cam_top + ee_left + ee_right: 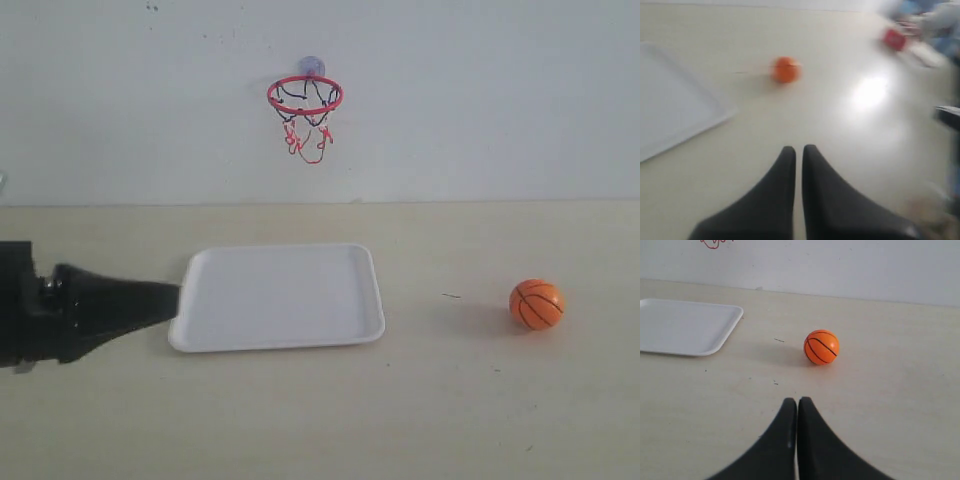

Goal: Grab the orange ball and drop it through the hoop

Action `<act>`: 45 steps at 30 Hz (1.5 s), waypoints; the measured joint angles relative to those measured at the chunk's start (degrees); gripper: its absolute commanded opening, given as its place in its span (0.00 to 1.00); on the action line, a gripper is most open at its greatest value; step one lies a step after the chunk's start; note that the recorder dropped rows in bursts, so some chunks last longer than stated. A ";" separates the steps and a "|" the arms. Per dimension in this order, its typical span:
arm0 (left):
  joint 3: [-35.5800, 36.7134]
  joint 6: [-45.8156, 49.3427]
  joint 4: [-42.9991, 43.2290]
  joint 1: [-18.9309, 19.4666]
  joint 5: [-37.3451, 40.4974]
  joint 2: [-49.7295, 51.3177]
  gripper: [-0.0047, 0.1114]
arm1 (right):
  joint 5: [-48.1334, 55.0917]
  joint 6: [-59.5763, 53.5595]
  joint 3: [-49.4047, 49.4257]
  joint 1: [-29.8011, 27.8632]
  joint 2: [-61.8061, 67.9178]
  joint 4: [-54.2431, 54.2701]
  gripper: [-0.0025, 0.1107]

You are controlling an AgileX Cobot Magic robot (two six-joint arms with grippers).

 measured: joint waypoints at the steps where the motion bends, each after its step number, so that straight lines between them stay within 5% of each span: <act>1: 1.45 -1.55 -0.45 0.00 -8.30 -2.50 0.08 | 0.00 0.00 0.00 0.00 0.00 0.00 0.02; 4: 3.36 -10.30 -1.40 0.10 -25.66 -8.20 0.08 | 0.00 0.00 0.00 0.00 0.00 0.00 0.02; 6: 3.50 -14.90 -1.92 0.10 -30.43 -11.29 0.08 | 0.00 0.00 0.00 0.00 0.00 0.00 0.02; 26: 3.77 -19.24 -2.63 0.21 -30.77 -31.94 0.08 | 0.00 0.00 0.00 0.00 0.00 0.00 0.02; 36: 9.52 -11.39 -2.74 7.52 -36.76 -56.46 0.08 | 0.00 0.00 0.00 0.00 0.00 0.00 0.02; 45: 9.68 -9.12 -2.86 8.04 -35.21 -66.96 0.08 | 0.00 0.00 0.00 0.00 0.00 0.00 0.02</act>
